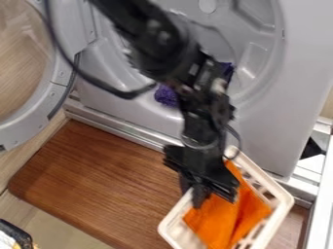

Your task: Moved the plastic laundry basket to the left of washing machine

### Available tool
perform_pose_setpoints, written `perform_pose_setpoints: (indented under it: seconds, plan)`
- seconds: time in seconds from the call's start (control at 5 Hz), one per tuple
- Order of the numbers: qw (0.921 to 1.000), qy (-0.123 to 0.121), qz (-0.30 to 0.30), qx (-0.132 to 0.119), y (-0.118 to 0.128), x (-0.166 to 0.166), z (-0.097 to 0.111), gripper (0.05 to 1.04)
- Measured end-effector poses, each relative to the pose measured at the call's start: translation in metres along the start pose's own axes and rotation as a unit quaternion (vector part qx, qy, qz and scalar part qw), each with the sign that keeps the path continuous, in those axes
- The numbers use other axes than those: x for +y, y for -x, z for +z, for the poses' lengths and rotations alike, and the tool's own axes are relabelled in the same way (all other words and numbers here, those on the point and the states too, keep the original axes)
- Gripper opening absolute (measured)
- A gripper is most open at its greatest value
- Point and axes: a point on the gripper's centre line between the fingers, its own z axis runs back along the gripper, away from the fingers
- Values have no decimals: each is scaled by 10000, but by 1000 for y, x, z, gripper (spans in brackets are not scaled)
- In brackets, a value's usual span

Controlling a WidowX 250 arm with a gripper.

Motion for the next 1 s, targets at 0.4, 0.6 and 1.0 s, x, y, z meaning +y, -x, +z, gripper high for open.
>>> perform_pose_setpoints:
  seconds: [0.4,0.6,1.0]
  plan:
    - [9968,-121,763,199,35,60,12,95]
    - [9940,-152,1072,131,42,96,15,95]
    - [9880,-170,1526,193,49,148,2,95]
